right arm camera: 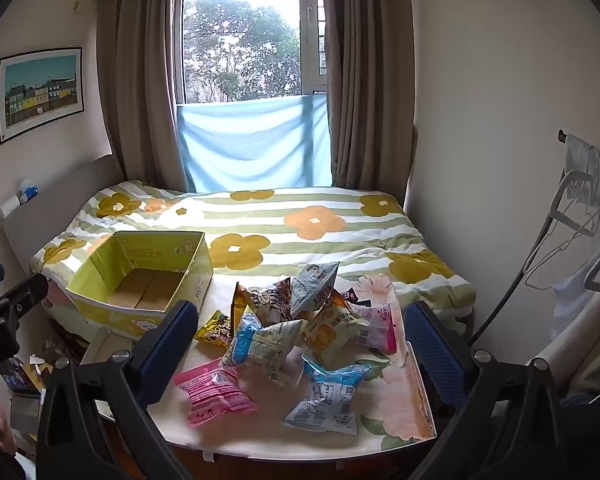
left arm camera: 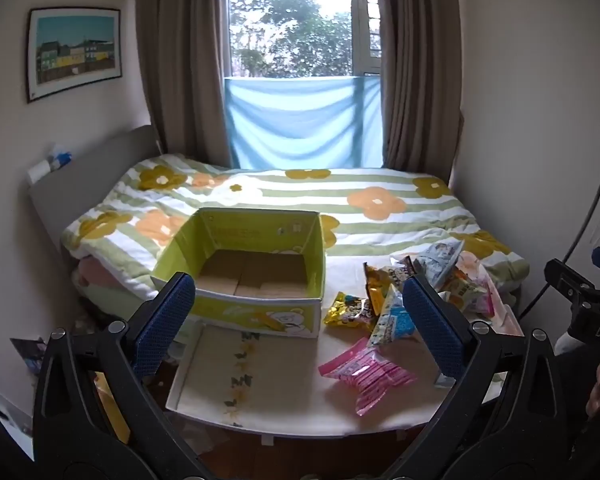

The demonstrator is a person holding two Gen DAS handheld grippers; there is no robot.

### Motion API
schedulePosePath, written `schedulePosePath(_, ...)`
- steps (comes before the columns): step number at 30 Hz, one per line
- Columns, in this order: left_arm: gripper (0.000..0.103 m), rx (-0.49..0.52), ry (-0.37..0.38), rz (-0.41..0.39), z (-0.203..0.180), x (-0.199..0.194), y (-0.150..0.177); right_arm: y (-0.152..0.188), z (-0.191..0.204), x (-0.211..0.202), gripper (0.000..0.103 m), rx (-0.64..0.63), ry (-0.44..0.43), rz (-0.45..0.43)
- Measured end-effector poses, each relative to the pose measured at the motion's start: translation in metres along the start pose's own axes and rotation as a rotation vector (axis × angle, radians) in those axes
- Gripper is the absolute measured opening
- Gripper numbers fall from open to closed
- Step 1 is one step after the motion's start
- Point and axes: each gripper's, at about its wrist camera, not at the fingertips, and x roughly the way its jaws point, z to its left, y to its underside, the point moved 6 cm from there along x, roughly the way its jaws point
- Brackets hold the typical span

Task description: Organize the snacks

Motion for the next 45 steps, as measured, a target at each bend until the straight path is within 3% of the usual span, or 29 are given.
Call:
schedulePosePath(2,0.103,0.029,-0.009,0.004,-0.011,0.001,-0.002,0.001,0.0,0.001,0.103,-0.005,0.006,-0.001)
schedulePosePath(6,0.103,-0.058,0.031,-0.026,0.006,0.002,0.001,0.001,-0.002,0.004,0.103,0.008,0.001,0.005)
schedulePosePath(13,0.103,-0.031,-0.008,-0.042,0.004,0.003,-0.005,-0.001,0.002,0.004,0.103,-0.003,0.017,-0.005)
schedulePosePath(45,0.103,-0.049,-0.011,0.004,0.013,0.012,0.0,-0.001,0.009,0.013,0.103,-0.005,-0.009,0.001)
